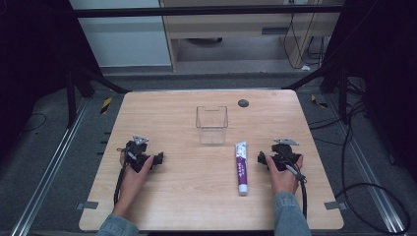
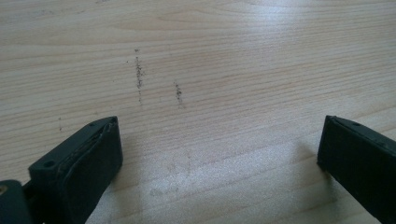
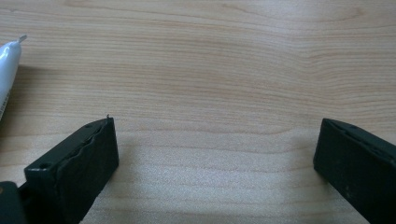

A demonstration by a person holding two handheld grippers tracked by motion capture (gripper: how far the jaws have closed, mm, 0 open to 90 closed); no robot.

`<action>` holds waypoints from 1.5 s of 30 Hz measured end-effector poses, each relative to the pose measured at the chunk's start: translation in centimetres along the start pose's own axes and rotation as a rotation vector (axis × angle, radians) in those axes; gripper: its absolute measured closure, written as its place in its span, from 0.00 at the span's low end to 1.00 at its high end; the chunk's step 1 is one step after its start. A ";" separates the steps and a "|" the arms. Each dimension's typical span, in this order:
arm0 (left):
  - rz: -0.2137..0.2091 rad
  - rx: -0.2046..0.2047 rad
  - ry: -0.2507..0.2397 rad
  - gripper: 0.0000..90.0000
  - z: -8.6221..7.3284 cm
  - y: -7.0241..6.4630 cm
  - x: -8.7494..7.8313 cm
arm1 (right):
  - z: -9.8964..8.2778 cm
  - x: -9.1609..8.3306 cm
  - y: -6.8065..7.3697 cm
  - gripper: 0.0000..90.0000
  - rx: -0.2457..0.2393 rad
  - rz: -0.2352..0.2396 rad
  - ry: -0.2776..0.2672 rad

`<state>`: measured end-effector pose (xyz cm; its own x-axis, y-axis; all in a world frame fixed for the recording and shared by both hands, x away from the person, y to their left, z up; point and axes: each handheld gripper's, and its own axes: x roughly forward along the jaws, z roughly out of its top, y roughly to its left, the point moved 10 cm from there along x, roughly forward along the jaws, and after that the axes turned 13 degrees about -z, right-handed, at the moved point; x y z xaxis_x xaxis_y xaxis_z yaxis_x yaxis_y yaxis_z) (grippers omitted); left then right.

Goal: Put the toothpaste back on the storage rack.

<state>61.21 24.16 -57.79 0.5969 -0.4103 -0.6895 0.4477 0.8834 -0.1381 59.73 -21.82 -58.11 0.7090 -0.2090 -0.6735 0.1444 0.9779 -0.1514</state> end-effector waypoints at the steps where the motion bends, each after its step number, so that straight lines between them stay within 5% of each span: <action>1: 0.000 0.000 0.000 0.00 0.0 0.0 0.0 | 0.0 0.0 0.0 0.00 0.000 0.000 0.000; 11: 0.008 -0.006 -0.002 0.00 0.5 -0.1 0.5 | 0.3 0.2 0.0 0.03 -0.006 0.016 -0.005; 12: 0.009 -0.006 -0.002 0.00 0.6 -0.1 0.6 | 0.3 -0.4 -0.2 0.12 -0.012 0.023 0.000; 17: 0.010 -0.007 -0.003 0.00 0.6 0.0 0.6 | 0.5 -2.7 0.1 0.12 -0.049 0.037 -0.006; 22: 0.006 -0.006 -0.002 0.00 0.6 -0.1 0.6 | 1.5 -7.2 2.2 0.21 -0.105 0.091 -0.024; 30: -0.008 0.005 0.000 0.00 0.4 -0.3 0.5 | 2.1 -10.8 5.7 0.33 -0.219 0.148 -0.028; 36: -0.009 0.005 -0.003 0.00 0.2 -0.4 0.3 | 1.6 -11.3 8.2 0.39 -0.258 0.185 0.007; 45: -0.009 0.005 0.000 0.00 0.3 -0.4 0.3 | 1.4 -10.3 10.2 0.42 -0.279 0.193 0.058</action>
<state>61.41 23.62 -57.79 0.5931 -0.4182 -0.6880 0.4565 0.8785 -0.1405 54.90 -9.68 -51.69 0.6637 -0.0289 -0.7475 -0.1880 0.9607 -0.2040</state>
